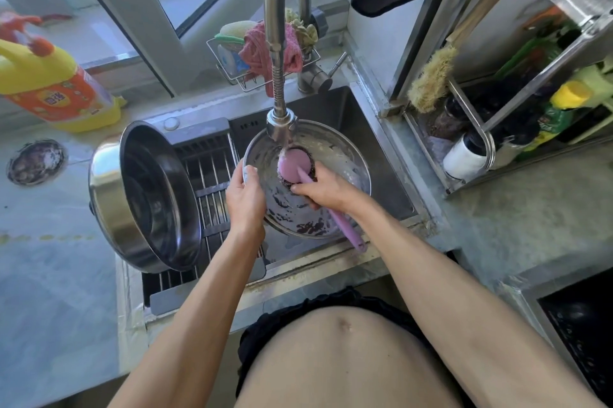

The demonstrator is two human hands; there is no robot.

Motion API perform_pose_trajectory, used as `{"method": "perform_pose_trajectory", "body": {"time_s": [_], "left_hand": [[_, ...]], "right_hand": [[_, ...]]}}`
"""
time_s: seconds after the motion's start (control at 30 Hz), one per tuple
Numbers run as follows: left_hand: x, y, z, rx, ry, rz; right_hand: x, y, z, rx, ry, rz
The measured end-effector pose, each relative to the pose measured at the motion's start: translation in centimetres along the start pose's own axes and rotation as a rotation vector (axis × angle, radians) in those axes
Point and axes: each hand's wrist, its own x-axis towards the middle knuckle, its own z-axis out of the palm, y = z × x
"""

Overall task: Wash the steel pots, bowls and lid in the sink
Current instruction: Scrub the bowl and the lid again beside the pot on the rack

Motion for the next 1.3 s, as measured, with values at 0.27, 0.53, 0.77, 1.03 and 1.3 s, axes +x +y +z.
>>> {"method": "perform_pose_trajectory", "body": {"time_s": [0.27, 0.53, 0.77, 1.03, 1.3], "left_hand": [[0.8, -0.5, -0.2, -0.05, 0.056, -0.061], [0.6, -0.9, 0.6, 0.005, 0.011, 0.052], [1.4, -0.6, 0.4, 0.034, 0.098, 0.044], [1.6, -0.2, 0.7, 0.008, 0.112, 0.076], [1.2, 0.7, 0.3, 0.076, 0.137, 0.151]], "right_hand": [[-1.2, 0.4, -3.0, -0.384, 0.129, 0.036], [-0.7, 0.4, -3.4, -0.626, 0.362, 0.0], [-1.6, -0.4, -4.2, -0.668, -0.035, -0.026], [-1.9, -1.8, -4.2, -0.531, -0.122, -0.193], [-3.7, -1.3, -2.3, -0.802, 0.031, -0.155]]}}
